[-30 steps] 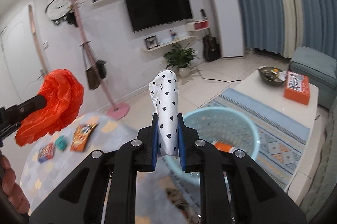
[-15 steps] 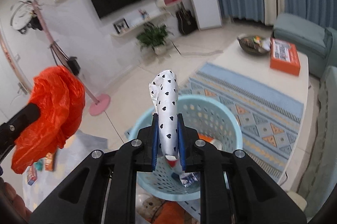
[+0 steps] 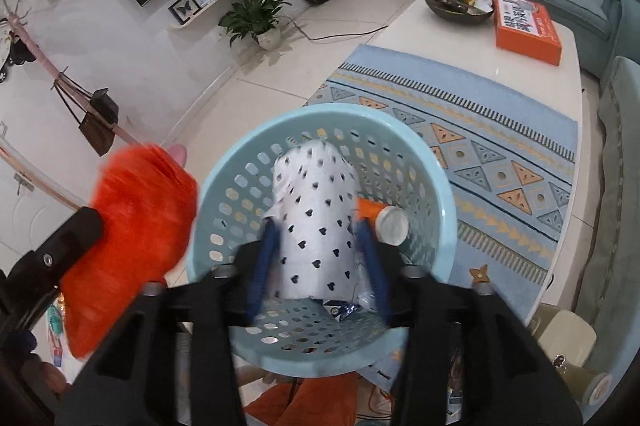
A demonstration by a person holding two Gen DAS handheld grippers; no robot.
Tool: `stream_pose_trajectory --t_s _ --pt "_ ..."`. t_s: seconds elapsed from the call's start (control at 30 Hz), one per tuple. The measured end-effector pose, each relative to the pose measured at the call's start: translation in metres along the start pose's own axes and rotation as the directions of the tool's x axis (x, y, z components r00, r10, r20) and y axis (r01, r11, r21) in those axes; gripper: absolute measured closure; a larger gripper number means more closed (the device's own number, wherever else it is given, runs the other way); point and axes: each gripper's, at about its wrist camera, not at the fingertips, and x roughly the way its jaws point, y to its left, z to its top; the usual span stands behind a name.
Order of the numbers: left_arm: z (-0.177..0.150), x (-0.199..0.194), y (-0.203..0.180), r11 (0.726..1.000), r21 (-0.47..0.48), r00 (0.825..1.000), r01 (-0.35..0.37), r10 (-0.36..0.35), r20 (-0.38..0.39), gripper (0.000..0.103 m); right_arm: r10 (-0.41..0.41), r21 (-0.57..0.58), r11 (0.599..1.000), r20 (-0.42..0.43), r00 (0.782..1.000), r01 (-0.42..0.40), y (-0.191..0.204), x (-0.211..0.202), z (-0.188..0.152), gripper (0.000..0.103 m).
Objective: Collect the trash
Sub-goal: 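Carry the dotted paper over the basket and release it while the left tool drops the red bag in, then grasp the pink packet with the right tool while the left tool grasps the card box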
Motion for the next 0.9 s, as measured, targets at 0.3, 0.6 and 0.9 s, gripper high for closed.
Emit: stream_pose_trajectory --t_s 0.3,0.6,0.9 --pt "-0.005 -0.020 -0.004 1.000 -0.012 0.999 0.024 -0.024 0.022 0.036 0.014 0.011 1.000 0.014 1.000 -0.014 -0.004 -0.014 -0.004 0.043" --pt "-0.008 -0.087 -0.003 1.000 -0.003 0.993 0.021 -0.021 0.115 0.036 0.090 -0.041 0.995 0.044 0.995 -0.088 0.031 -0.056 -0.016 0.040" --pt "-0.027 -0.176 0.002 0.998 0.051 0.972 -0.038 0.025 0.233 0.036 0.215 -0.179 0.963 0.059 0.975 -0.201 0.091 -0.111 -0.051 0.036"
